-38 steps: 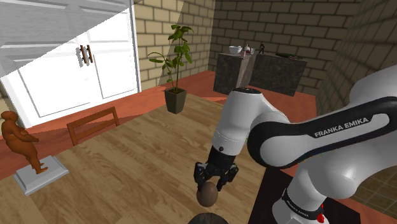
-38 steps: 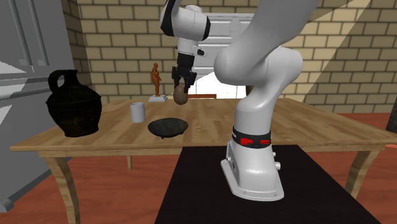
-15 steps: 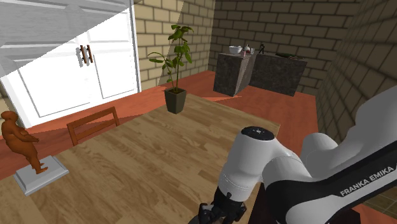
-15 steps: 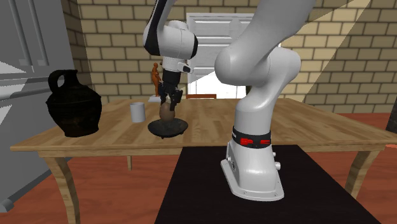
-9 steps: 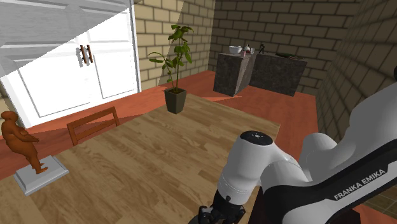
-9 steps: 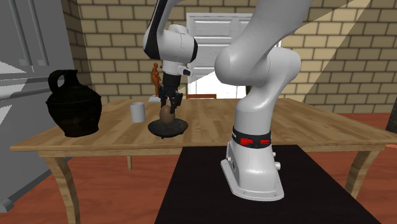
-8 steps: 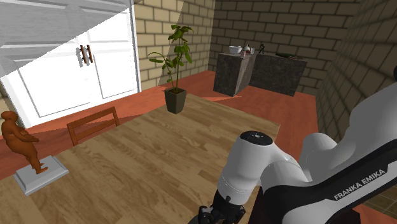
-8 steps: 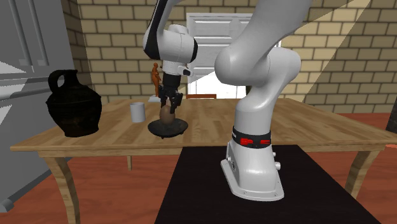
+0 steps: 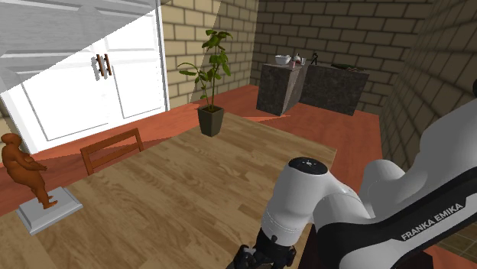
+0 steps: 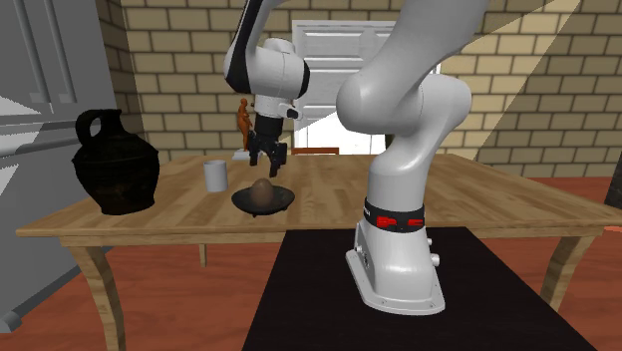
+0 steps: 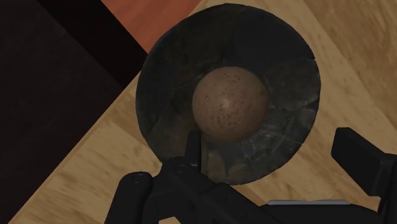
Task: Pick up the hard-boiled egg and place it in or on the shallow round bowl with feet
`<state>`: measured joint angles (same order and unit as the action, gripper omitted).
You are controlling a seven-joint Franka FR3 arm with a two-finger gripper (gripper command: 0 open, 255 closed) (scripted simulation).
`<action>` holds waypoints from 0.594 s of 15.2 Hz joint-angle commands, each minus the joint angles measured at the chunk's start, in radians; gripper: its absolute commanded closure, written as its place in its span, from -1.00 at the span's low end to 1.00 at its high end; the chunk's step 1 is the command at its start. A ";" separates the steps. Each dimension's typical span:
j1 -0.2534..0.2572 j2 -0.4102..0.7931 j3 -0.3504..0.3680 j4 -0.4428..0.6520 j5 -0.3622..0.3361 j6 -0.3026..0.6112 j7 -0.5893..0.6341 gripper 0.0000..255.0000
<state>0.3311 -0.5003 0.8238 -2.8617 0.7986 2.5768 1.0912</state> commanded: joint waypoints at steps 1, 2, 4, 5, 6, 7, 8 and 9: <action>0.012 -0.057 -0.027 0.001 -0.010 -0.060 0.006 -1.00; 0.021 -0.110 -0.053 0.004 -0.024 -0.118 0.012 -1.00; 0.032 -0.195 -0.099 0.013 -0.054 -0.215 0.025 -1.00; 0.032 -0.195 -0.100 0.013 -0.055 -0.215 0.025 -1.00; 0.032 -0.195 -0.100 0.013 -0.055 -0.215 0.025 -1.00; 0.032 -0.195 -0.100 0.013 -0.055 -0.215 0.025 -1.00; 0.032 -0.195 -0.100 0.013 -0.055 -0.215 0.025 -1.00; 0.032 -0.195 -0.100 0.013 -0.055 -0.215 0.025 -1.00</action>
<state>0.3628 -0.6926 0.7248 -2.8482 0.7438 2.3642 1.1159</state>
